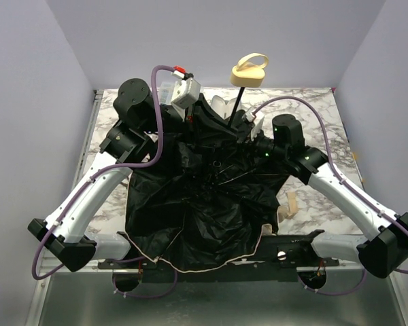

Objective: Open the umbrella

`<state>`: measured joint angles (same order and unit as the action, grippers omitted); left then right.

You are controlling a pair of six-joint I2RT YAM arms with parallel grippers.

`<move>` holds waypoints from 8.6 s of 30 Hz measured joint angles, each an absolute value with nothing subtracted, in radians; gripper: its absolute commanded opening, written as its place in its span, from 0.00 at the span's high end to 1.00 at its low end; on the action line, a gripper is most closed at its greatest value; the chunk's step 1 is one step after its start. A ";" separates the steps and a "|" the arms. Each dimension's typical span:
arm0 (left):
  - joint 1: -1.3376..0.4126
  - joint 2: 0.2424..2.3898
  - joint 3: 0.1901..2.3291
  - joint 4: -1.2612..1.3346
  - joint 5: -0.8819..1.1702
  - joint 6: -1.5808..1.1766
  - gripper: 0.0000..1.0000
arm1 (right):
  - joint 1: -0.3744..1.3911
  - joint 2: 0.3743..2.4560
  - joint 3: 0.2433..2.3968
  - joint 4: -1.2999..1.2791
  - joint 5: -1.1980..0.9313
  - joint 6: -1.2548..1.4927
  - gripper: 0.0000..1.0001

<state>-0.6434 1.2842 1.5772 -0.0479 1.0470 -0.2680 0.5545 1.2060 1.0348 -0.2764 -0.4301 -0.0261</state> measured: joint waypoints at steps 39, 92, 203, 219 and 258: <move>-0.590 1.386 1.663 -0.062 0.910 -0.371 0.37 | 0.593 1.214 1.352 -0.077 -0.793 0.221 0.99; -0.646 1.435 1.374 -0.163 0.443 0.123 0.67 | 0.577 1.266 1.357 -0.139 -0.270 0.247 0.99; -0.515 1.426 1.376 -0.231 0.530 0.458 0.67 | 0.574 1.339 1.502 -0.129 -0.324 0.228 0.99; -0.619 1.383 1.459 -0.295 0.504 0.435 0.68 | 0.574 1.236 1.445 -0.040 -0.434 0.252 0.99; -0.428 1.345 1.716 -0.467 0.505 0.931 1.00 | 0.262 1.053 1.234 -0.310 -0.269 0.282 0.08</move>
<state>-0.4282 1.3449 1.7164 -0.4671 0.5053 0.9314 0.2623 1.0534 1.2339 -0.3103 -0.2687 0.2821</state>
